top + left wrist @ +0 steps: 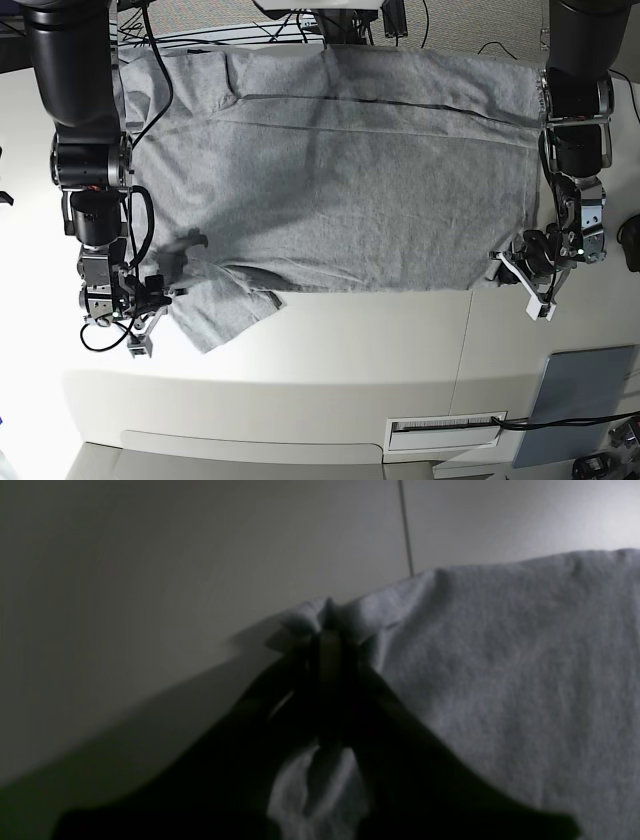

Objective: Fold the T-shirt properly
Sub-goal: 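Lift the grasped edge with both grippers and fold it onto the first fold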

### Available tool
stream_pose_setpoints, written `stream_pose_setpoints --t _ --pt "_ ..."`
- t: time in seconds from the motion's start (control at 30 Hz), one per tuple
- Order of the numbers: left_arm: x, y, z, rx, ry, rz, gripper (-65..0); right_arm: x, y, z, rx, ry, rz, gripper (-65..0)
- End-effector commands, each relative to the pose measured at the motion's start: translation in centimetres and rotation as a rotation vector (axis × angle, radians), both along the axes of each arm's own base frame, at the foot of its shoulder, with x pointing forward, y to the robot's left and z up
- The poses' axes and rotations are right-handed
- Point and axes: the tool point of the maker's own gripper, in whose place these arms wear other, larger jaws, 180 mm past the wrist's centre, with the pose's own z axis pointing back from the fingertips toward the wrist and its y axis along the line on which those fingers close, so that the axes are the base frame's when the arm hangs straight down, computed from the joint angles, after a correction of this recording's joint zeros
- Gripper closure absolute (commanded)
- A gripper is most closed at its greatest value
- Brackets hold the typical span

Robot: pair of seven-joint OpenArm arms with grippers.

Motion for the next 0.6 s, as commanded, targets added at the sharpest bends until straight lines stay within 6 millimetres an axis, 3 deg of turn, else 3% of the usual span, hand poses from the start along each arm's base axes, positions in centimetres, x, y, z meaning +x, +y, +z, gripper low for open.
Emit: stream_pose_setpoints --t 0.0,0.03,0.17,0.37,0.57 --pt "-0.3 0.6 -0.1 0.031 0.032 -0.011 0.0 -1.1 -0.7 -0.6 -0.029 0.052 -0.006 -4.2" --pt "-0.3 0.6 -0.1 0.031 0.033 -0.011 0.0 -1.2 -0.8 -0.7 -0.03 0.053 -0.005 -0.7" --pt "0.1 0.6 0.3 0.027 0.001 -0.006 0.0 -0.2 -1.2 0.0 -0.051 0.003 0.0 0.0" --pt "1.0 1.0 1.9 0.045 -0.046 -0.016 0.0 1.8 -1.9 3.5 -0.091 -0.084 0.015 0.0" --pt "0.8 1.9 3.9 -0.008 -0.095 0.005 0.0 1.3 -3.4 6.6 -0.181 -0.188 0.02 0.0"
